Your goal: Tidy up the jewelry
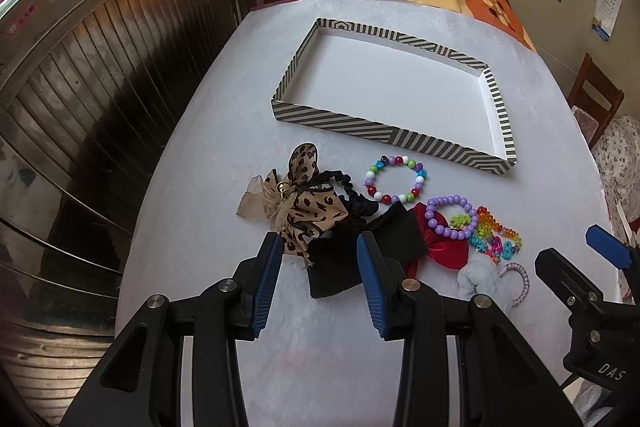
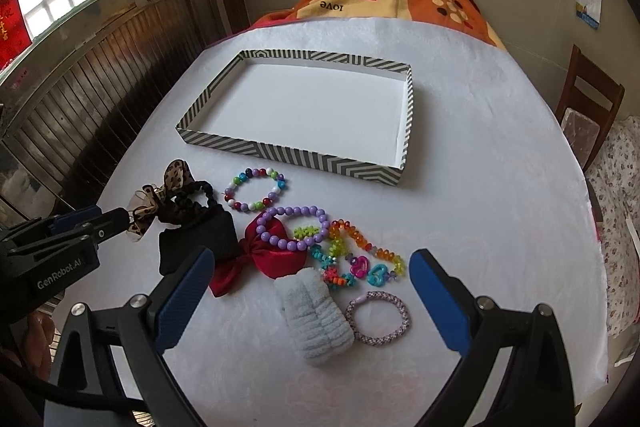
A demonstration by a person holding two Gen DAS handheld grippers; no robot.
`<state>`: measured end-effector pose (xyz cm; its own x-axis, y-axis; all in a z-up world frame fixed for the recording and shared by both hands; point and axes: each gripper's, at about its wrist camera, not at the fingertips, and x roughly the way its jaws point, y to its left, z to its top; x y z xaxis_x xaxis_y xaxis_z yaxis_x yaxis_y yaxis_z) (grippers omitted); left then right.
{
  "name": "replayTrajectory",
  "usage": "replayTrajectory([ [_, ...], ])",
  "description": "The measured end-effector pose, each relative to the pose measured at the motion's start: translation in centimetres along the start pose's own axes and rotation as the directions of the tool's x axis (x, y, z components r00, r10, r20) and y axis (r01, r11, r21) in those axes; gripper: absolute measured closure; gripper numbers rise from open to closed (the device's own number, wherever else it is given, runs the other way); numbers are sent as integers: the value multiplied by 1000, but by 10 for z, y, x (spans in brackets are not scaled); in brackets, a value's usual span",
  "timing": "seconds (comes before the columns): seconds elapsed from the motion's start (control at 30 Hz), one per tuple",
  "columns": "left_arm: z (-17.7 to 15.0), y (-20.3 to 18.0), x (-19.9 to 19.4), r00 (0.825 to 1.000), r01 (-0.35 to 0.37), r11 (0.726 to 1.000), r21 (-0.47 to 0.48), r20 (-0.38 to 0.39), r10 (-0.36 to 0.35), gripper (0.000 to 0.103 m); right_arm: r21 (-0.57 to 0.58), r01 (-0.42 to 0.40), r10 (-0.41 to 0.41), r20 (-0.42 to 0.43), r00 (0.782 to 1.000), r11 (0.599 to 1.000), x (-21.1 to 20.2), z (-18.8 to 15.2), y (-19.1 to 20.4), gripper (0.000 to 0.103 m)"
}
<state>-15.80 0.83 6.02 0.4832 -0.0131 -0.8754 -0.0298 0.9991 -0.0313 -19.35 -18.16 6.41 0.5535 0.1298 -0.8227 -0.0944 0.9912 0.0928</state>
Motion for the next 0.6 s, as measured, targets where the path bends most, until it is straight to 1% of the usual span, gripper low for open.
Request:
replayTrajectory([
  [0.6, -1, -5, -1, 1000, -6, 1000, -8, -3, 6, 74, -14, -11, 11, 2, 1000, 1000, 1, 0, -8, 2],
])
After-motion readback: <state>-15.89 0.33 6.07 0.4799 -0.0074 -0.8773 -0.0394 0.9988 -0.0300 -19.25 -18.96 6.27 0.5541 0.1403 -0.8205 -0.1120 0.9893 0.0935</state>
